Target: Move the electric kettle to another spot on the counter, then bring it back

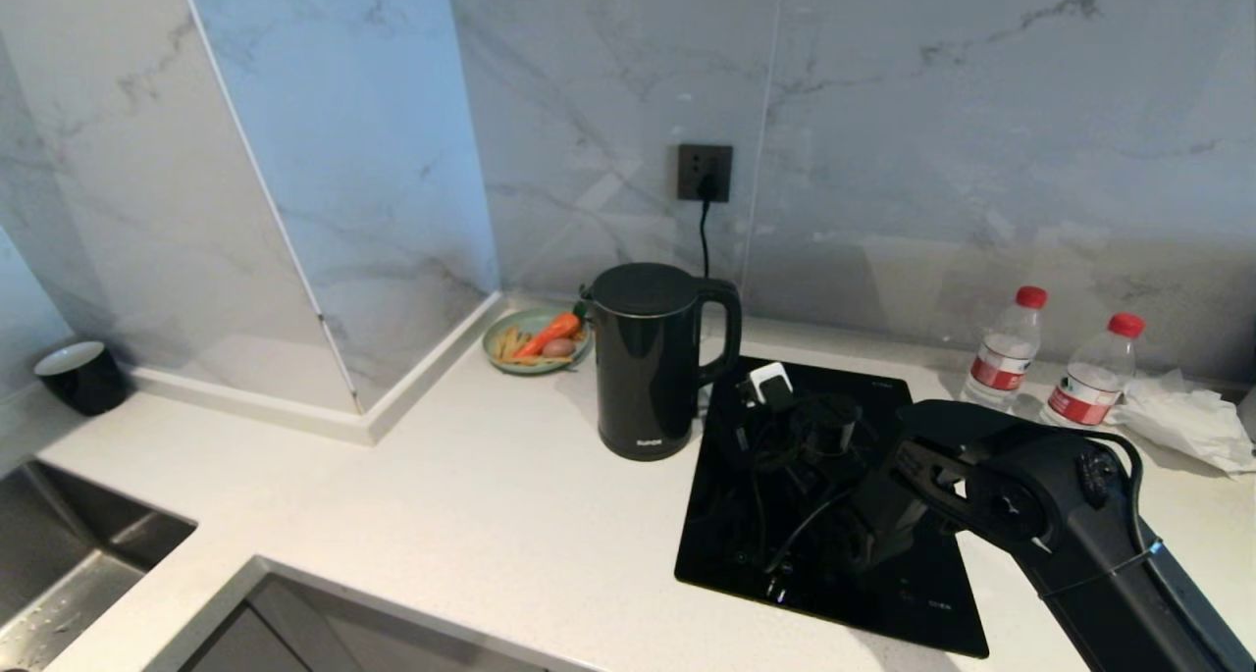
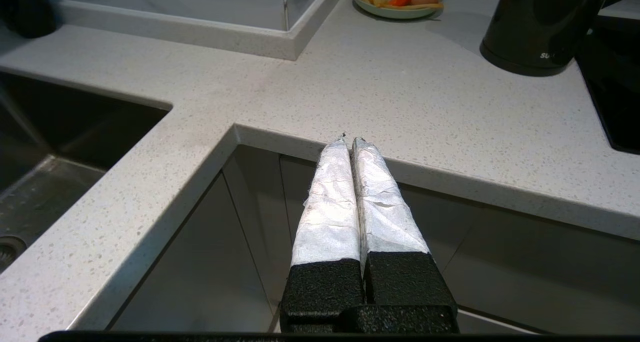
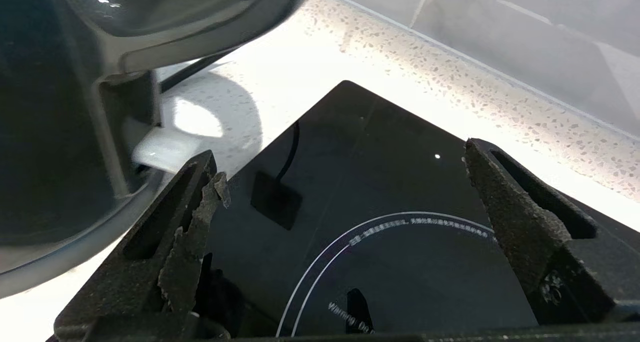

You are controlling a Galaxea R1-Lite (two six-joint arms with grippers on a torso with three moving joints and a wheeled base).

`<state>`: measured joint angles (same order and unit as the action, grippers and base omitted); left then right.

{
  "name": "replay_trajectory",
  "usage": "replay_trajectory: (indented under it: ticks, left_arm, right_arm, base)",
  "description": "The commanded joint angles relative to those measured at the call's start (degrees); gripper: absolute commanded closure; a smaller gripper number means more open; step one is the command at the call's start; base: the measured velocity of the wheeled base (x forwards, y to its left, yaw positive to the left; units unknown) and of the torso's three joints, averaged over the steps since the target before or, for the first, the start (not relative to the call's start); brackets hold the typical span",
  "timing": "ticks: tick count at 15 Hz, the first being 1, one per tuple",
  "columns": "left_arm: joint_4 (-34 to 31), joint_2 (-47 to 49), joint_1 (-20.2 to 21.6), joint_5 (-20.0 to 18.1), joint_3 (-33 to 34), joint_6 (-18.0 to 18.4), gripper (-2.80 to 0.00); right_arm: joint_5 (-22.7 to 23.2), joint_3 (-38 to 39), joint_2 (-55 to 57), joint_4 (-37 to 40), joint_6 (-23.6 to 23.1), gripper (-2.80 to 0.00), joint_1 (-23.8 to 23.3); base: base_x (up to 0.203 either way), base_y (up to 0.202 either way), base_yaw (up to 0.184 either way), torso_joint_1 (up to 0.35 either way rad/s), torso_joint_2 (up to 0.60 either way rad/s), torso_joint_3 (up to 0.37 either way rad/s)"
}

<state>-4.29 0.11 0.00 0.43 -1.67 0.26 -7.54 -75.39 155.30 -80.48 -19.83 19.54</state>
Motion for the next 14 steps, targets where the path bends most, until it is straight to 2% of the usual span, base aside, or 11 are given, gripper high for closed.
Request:
replay_trajectory:
  ticks: [1,9,14]
  left_arm:
    - [-0.02,-0.02,0.0,0.01,0.0,0.0,0.0]
    - [-0.02,-0.02,0.0,0.01,0.0,0.0,0.0]
    - [-0.02,-0.02,0.0,0.01,0.0,0.0,0.0]
  right_arm:
    - [-0.01,-1.46,0.53,0.09,-0.12,-2.8,-0.03]
    - [-0.1,-2.48,-0.52,1.56,-0.2,-2.8,-0.06]
    - [-0.68,0.25,-0.82,-0.53,0.31,-2.8,-0.03]
  base:
    - [0.0,0.0,0.0,0.0,0.0,0.0]
    - [0.0,0.0,0.0,0.0,0.0,0.0]
    - [0.0,0.0,0.0,0.0,0.0,0.0]
